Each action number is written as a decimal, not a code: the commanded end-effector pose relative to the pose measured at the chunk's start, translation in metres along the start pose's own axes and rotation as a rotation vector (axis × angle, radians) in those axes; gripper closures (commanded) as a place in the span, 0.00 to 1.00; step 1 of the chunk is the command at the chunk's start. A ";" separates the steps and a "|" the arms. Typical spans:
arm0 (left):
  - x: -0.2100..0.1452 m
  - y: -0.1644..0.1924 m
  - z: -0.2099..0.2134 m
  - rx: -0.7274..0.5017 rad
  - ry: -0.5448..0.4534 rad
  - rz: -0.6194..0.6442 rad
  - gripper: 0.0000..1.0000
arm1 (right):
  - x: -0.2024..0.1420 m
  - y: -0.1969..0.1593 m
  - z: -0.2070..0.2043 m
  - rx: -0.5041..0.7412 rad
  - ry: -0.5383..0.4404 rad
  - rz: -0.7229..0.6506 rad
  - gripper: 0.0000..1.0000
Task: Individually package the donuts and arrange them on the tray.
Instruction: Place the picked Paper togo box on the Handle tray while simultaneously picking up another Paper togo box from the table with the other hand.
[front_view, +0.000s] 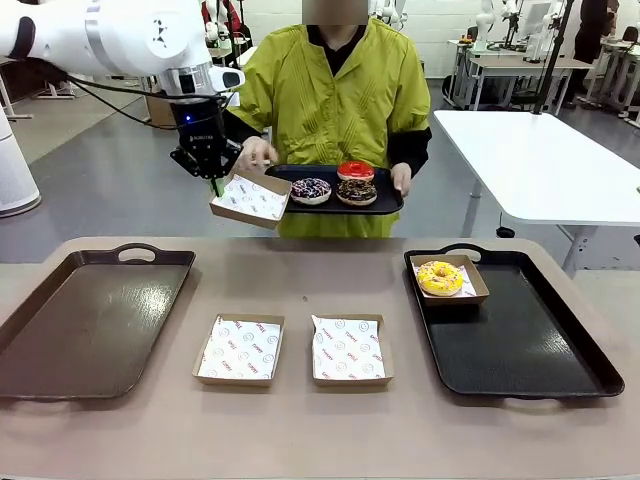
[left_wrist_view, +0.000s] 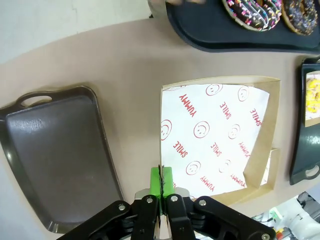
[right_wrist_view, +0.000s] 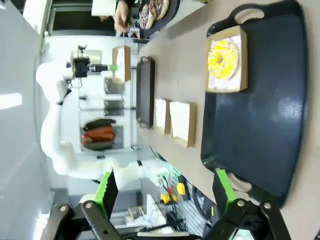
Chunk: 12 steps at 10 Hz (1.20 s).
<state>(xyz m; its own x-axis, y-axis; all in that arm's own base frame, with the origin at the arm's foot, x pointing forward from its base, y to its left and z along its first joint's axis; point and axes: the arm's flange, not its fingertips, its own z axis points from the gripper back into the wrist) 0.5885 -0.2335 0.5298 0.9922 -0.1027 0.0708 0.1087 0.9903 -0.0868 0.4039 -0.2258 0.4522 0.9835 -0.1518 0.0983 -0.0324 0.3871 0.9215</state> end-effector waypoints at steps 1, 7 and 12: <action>0.017 -0.009 0.005 0.032 0.009 0.034 1.00 | 0.007 -0.024 -0.009 0.043 -0.059 -0.051 0.00; 0.015 -0.003 0.002 0.007 0.013 0.019 1.00 | 0.007 -0.042 -0.008 0.033 -0.052 -0.082 0.00; 0.015 -0.003 0.002 0.007 0.013 0.019 1.00 | 0.007 -0.042 -0.008 0.033 -0.052 -0.082 0.00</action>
<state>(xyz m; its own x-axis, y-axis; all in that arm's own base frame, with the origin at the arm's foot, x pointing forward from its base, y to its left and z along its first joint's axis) 0.6050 -0.2395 0.5321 0.9956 -0.0826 0.0447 0.0860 0.9931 -0.0798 0.4165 -0.2369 0.4099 0.9708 -0.2367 0.0385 0.0474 0.3468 0.9367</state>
